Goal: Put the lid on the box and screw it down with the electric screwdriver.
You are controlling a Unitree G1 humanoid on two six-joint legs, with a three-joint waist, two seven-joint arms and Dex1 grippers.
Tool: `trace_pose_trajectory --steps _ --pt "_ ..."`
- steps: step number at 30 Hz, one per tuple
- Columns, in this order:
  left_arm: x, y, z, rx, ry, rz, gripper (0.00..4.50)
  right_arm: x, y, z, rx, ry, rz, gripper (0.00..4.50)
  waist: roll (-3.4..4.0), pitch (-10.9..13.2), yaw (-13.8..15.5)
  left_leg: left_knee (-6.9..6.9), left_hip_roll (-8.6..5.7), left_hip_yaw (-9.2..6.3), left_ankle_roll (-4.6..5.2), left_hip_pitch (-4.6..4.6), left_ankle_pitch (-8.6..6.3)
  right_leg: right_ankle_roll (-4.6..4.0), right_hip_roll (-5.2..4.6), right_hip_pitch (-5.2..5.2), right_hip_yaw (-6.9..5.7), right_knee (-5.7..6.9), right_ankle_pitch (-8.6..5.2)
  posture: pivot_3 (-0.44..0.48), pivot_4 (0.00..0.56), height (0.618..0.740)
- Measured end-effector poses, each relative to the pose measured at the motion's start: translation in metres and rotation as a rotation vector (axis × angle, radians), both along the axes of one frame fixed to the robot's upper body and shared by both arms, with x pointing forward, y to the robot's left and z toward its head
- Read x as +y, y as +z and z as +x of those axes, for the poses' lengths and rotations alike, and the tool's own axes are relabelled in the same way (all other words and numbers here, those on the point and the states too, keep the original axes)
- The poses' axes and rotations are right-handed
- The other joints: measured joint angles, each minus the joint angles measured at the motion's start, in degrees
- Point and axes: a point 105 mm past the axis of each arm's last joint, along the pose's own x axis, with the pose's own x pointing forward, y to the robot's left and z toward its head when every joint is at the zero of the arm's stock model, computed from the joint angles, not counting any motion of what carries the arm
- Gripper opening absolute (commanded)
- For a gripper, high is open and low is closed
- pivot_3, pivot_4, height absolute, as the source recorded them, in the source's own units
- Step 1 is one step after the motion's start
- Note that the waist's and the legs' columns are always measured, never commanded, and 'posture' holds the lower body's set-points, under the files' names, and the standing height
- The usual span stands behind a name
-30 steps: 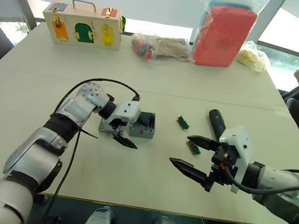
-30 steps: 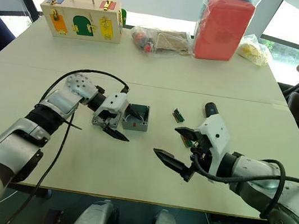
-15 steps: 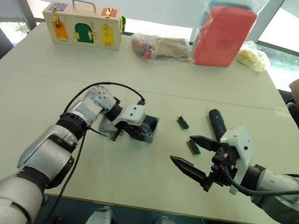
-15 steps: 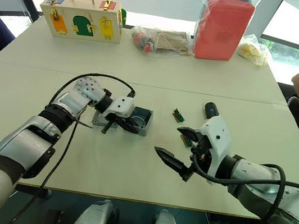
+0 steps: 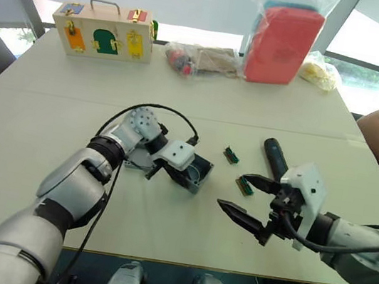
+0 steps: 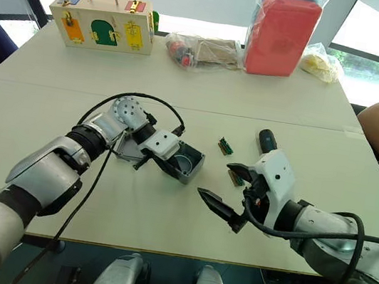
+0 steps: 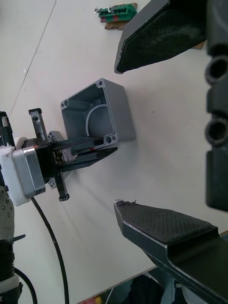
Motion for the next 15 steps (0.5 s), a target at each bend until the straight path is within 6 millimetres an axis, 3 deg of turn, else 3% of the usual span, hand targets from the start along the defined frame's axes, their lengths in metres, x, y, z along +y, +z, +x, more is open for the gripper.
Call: trace_pose_trajectory --steps 15 --pt "-0.0057 -0.0013 0.0016 -0.035 -0.037 0.037 0.04 -0.0001 0.0027 -0.0054 -0.016 -0.028 -0.006 4.50 -0.04 0.0 0.0 0.01 0.00 0.00 0.00 -0.01 0.00 0.00 0.00 0.00 0.00 -0.01 0.00 0.000 0.150 0.730"
